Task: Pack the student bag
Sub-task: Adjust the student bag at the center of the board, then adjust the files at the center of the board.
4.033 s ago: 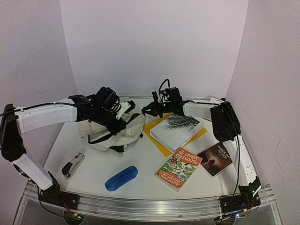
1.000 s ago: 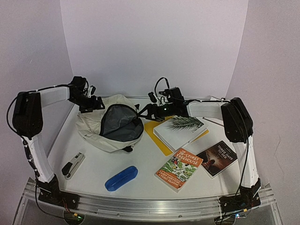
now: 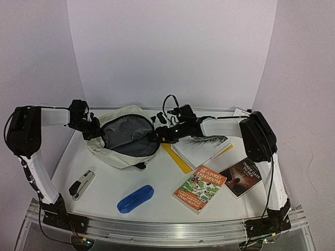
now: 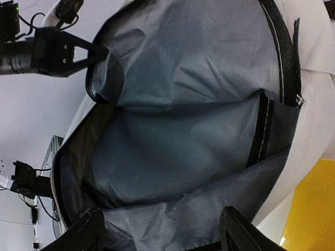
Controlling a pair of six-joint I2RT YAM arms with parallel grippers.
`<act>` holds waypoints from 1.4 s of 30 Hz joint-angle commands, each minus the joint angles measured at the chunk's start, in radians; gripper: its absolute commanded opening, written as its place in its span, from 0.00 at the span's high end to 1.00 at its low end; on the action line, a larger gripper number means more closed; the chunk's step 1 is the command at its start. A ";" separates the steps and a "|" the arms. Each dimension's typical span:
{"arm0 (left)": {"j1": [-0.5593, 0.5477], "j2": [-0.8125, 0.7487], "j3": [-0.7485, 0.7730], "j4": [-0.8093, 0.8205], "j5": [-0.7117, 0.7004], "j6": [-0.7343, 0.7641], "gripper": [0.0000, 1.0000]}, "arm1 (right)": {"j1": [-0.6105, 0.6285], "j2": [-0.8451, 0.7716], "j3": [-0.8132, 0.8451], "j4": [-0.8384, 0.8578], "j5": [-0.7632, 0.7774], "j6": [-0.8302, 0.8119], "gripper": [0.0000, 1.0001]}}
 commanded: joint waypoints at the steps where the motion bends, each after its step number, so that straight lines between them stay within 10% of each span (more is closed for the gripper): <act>1: 0.051 0.191 0.111 0.007 0.236 -0.114 1.00 | -0.014 0.041 0.058 -0.046 0.112 -0.079 0.27; 6: 0.060 0.278 0.162 -0.119 0.125 -0.113 0.93 | -0.044 -0.001 0.083 -0.076 0.115 -0.103 0.26; 20: -0.022 -0.093 0.334 -0.311 -0.163 0.186 0.10 | -0.345 -0.241 -0.005 -0.330 0.111 -0.255 0.10; 31: -0.487 0.088 0.456 -0.125 0.007 0.007 0.25 | -0.502 -0.197 0.018 -0.475 0.211 -0.375 0.09; 42: -0.624 0.414 0.668 -0.025 -0.023 -0.174 0.43 | -0.571 0.009 0.247 -0.488 0.110 -0.296 0.11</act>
